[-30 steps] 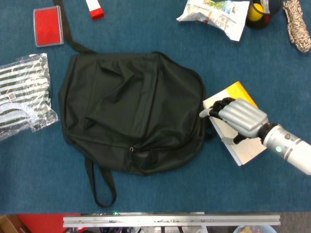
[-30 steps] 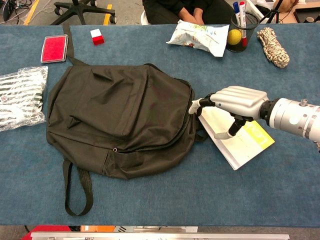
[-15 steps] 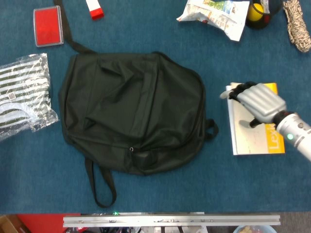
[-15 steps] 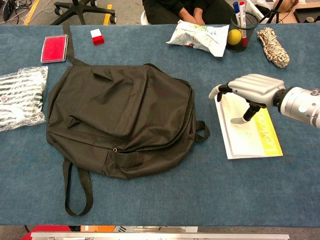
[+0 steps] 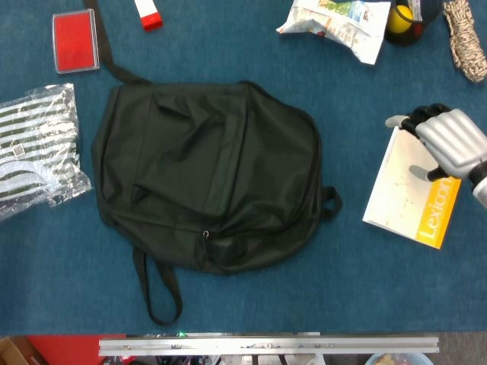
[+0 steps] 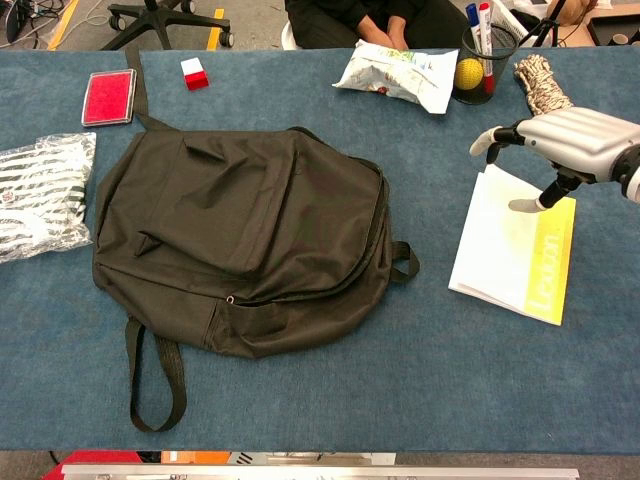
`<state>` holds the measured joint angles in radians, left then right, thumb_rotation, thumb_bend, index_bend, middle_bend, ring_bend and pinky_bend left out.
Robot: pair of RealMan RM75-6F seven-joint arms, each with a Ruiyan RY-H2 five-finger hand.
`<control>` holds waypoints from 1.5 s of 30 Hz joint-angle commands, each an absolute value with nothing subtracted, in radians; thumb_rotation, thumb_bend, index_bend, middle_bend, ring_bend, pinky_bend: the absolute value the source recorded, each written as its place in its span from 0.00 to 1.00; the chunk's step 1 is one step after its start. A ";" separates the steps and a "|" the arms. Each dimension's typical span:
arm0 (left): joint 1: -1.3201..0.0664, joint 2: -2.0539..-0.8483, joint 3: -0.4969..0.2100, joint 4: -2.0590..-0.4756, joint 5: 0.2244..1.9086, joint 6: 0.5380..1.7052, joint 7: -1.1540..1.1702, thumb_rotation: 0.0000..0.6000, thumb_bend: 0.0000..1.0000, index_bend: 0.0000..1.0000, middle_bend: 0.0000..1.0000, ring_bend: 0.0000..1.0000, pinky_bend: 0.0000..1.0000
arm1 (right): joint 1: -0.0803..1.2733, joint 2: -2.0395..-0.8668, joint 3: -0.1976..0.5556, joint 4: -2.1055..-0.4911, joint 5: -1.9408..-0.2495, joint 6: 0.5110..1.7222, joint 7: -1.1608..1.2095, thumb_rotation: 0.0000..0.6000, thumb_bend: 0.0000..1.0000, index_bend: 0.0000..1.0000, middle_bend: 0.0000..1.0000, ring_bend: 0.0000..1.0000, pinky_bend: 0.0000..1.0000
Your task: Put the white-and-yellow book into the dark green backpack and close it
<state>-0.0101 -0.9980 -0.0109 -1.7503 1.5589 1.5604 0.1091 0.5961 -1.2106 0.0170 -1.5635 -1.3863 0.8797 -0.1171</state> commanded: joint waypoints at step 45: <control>0.001 -0.996 0.007 -1.752 1.547 1.549 0.087 1.00 0.21 0.35 0.35 0.33 0.27 | 0.407 -1.331 -0.224 -1.130 -1.849 1.168 -0.079 1.00 0.00 0.00 0.01 0.00 0.03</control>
